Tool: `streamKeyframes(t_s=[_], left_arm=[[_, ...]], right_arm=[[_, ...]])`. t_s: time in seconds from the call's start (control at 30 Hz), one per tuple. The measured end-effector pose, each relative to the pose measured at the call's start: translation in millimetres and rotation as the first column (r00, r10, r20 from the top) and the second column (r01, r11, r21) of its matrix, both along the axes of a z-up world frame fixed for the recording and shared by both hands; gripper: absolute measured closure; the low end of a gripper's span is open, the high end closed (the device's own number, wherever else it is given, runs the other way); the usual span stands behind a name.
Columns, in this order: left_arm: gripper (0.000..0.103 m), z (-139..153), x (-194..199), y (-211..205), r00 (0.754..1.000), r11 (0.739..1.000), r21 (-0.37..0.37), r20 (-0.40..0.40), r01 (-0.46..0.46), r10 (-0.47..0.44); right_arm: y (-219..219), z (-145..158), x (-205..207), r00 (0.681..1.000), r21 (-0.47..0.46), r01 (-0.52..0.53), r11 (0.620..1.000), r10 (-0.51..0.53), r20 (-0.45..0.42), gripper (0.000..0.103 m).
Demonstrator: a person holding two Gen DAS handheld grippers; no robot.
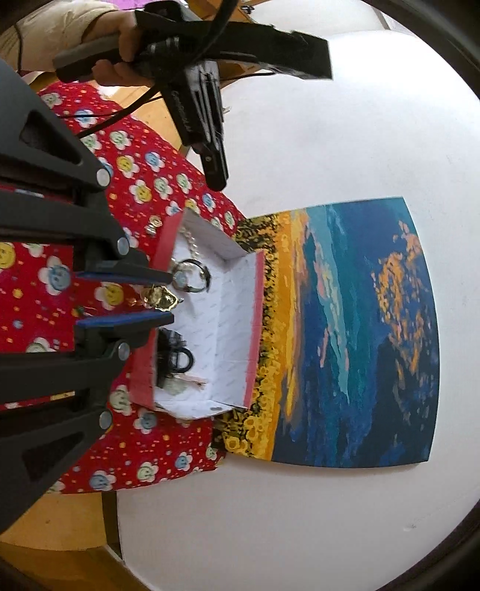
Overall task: Organize jewelry
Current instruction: 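Carry both held earrings over the pink box, then open both grippers to drop the earrings into the box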
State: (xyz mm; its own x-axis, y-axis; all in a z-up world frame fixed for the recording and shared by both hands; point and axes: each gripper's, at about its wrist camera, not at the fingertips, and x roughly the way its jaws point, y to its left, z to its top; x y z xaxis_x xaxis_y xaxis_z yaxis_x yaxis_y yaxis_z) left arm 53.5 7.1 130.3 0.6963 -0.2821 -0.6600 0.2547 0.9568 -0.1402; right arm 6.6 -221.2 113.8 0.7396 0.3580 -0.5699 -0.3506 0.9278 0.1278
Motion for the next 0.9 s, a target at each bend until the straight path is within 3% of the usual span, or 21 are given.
streamKeyframes(t_s=[0.4, 0.9], left_arm=[[0.102, -12.3, 55.8, -14.0, 1.0, 1.0, 0.003, -0.027, 0.004, -0.004], [0.102, -66.2, 123.3, -16.0, 0.995, 0.999, -0.014, -0.098, -0.029, 0.028]], right_arm=[[-15.6, 2.4, 70.4, 0.998, 0.041, 0.037, 0.998, -0.035, -0.046, 0.087], [-21.8, -44.4, 156.0, 0.982, 0.015, 0.099, 0.995, -0.095, -0.161, 0.087]])
